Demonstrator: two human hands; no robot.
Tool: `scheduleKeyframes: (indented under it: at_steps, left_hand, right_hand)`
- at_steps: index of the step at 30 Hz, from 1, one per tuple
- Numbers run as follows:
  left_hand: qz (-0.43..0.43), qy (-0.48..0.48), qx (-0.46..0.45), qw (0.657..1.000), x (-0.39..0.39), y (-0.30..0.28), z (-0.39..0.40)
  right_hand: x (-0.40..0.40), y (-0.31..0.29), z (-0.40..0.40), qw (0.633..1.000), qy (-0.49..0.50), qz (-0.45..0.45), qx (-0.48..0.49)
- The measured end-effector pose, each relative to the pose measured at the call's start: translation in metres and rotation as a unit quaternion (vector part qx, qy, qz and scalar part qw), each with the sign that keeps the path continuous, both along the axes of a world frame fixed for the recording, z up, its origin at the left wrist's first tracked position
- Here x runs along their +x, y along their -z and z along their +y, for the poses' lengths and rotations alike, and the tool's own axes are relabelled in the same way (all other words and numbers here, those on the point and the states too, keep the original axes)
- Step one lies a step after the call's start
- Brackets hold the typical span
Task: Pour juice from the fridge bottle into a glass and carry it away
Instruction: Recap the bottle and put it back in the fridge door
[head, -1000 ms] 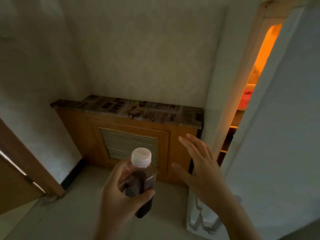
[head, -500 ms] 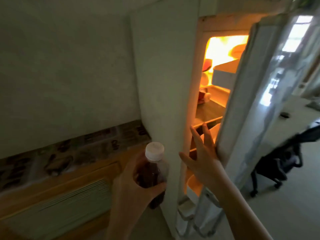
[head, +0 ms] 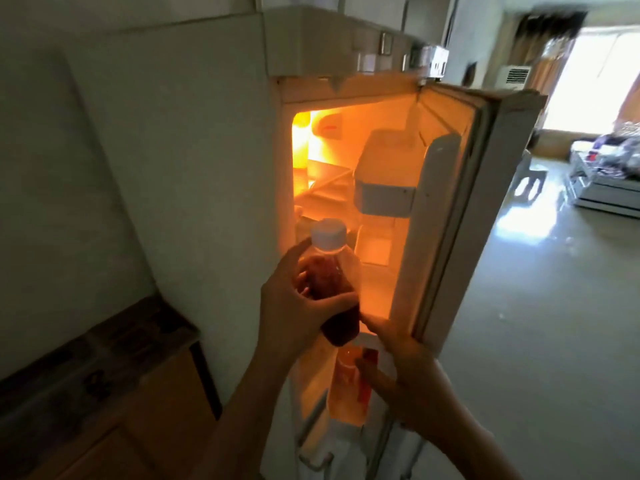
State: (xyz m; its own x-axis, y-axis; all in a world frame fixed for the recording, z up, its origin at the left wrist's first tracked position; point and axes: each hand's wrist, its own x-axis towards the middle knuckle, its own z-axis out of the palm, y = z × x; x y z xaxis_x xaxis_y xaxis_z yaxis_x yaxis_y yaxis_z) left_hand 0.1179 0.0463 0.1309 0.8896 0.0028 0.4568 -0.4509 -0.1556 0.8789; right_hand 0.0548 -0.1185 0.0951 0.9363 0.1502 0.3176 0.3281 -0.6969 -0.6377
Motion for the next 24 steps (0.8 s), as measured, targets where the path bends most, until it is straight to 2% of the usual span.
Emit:
scheduleKeyframes:
  at_steps: [6,10,17,24]
  left_hand:
    - [0.046,0.131,-0.071,0.988,0.049,0.005,-0.047]
    - [0.036,0.200,0.018,0.979,0.068,0.012,-0.068]
    - [0.114,0.295,0.020,0.948,0.072,0.028,-0.087]
    - [0.113,0.285,0.013,0.952,0.062,0.029,-0.094]
  right_hand:
    - [-0.008,-0.002,-0.023,0.999,0.010,-0.013,-0.050]
    - [-0.010,-0.004,-0.037,0.998,0.016,-0.007,-0.056]
    - [-0.016,-0.007,-0.056,0.998,-0.002,-0.010,-0.066]
    - [-0.019,-0.004,-0.066,0.996,-0.004,-0.023,-0.083]
